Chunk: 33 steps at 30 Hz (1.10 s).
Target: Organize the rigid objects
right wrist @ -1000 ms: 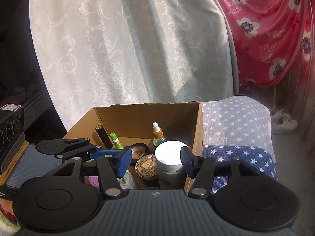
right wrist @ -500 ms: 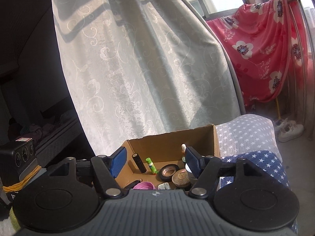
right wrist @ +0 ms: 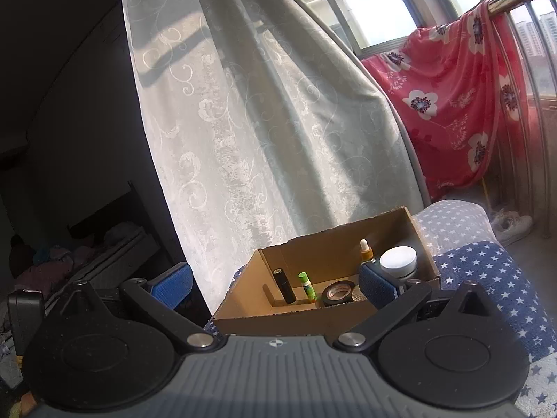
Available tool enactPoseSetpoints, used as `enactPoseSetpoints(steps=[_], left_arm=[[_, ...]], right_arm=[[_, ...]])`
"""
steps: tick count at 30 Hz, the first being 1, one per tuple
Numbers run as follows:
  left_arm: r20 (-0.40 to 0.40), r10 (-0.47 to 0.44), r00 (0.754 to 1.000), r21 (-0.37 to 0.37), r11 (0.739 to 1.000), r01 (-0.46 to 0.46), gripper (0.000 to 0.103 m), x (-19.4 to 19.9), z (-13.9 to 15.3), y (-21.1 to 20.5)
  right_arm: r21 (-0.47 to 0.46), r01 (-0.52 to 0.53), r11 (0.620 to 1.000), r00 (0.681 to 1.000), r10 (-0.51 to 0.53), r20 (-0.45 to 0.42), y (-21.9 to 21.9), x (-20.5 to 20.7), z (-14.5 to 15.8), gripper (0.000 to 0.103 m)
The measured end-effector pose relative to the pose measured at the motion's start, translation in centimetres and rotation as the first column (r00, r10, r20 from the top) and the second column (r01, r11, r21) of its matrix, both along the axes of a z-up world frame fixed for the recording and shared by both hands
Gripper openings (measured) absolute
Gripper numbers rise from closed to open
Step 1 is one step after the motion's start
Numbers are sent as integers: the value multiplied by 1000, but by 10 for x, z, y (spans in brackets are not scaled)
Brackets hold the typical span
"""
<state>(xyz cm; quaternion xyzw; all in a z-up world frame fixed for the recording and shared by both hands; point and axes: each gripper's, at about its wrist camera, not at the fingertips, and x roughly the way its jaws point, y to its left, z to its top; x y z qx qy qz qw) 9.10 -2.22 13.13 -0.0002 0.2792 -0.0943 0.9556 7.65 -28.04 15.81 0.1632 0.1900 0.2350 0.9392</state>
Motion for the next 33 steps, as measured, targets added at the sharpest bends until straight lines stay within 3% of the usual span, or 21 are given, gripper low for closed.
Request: enactPoseSetpoints(steps=[7, 13, 19, 33], left_arm=[[53, 124, 991, 16, 992, -125, 103, -11, -2, 4], [18, 71, 997, -11, 997, -70, 103, -4, -13, -5], [4, 76, 997, 35, 996, -76, 103, 4, -20, -15], [-59, 133, 989, 55, 990, -130, 103, 19, -15, -27]], right_arm=[[-168, 136, 976, 991, -135, 21, 28, -17, -4, 103], [-255, 224, 941, 974, -226, 21, 32, -21, -11, 103], [-299, 272, 915, 960, -277, 24, 33, -25, -23, 103], [-367, 221, 903, 959, -270, -89, 43, 4, -46, 103]])
